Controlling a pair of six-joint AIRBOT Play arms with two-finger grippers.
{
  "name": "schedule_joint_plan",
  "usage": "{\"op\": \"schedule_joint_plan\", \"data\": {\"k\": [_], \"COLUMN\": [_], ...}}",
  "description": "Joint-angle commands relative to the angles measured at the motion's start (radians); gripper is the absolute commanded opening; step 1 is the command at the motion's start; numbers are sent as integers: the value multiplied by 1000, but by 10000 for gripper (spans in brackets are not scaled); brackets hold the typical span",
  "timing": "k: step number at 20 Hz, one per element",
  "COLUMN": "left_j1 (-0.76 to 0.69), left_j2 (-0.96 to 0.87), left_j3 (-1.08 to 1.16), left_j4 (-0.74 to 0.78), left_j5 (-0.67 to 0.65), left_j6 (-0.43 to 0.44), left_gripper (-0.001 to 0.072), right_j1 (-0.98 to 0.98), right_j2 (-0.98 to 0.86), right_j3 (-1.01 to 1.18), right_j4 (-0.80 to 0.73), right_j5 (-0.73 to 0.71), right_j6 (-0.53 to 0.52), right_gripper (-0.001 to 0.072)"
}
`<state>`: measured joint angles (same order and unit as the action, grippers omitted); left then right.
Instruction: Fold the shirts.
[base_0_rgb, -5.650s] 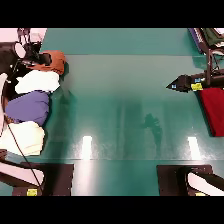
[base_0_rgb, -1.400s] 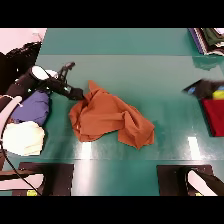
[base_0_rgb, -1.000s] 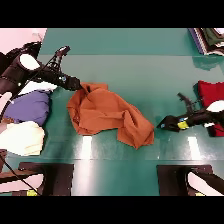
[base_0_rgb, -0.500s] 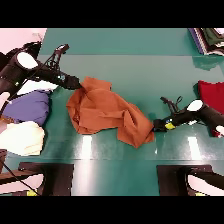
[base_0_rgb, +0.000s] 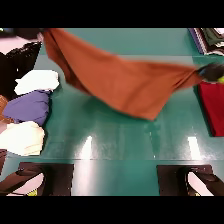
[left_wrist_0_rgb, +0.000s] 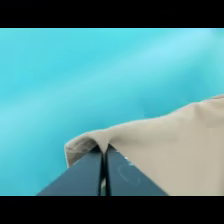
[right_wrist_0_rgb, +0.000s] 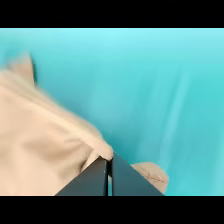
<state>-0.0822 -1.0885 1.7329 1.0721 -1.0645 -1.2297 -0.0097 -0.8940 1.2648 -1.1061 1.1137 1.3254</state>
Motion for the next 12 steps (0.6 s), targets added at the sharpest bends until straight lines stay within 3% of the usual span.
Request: {"op": "schedule_joint_plan", "data": {"k": [1, 6, 9, 12], "left_j1": [2, 2, 2, 2], "left_j2": [100, 185, 246, 264], "left_j3": [177, 378, 393, 400], "left_j4": [2, -31, -105, -139], "left_j5": [35, 55, 155, 158], "left_j6": [-1, -4, -3, -5], "left_gripper": [22, 22, 22, 22], "right_j1": [-66, -176, -281, -393], "right_j2": [105, 187, 203, 175], "right_j3": [228, 428, 550, 665], "right_j4": [-22, -23, -22, -19], "right_j5": [-31, -53, -48, 13], "right_j6": [-3, -21, -45, -45], "right_gripper": [16, 16, 16, 15]}}
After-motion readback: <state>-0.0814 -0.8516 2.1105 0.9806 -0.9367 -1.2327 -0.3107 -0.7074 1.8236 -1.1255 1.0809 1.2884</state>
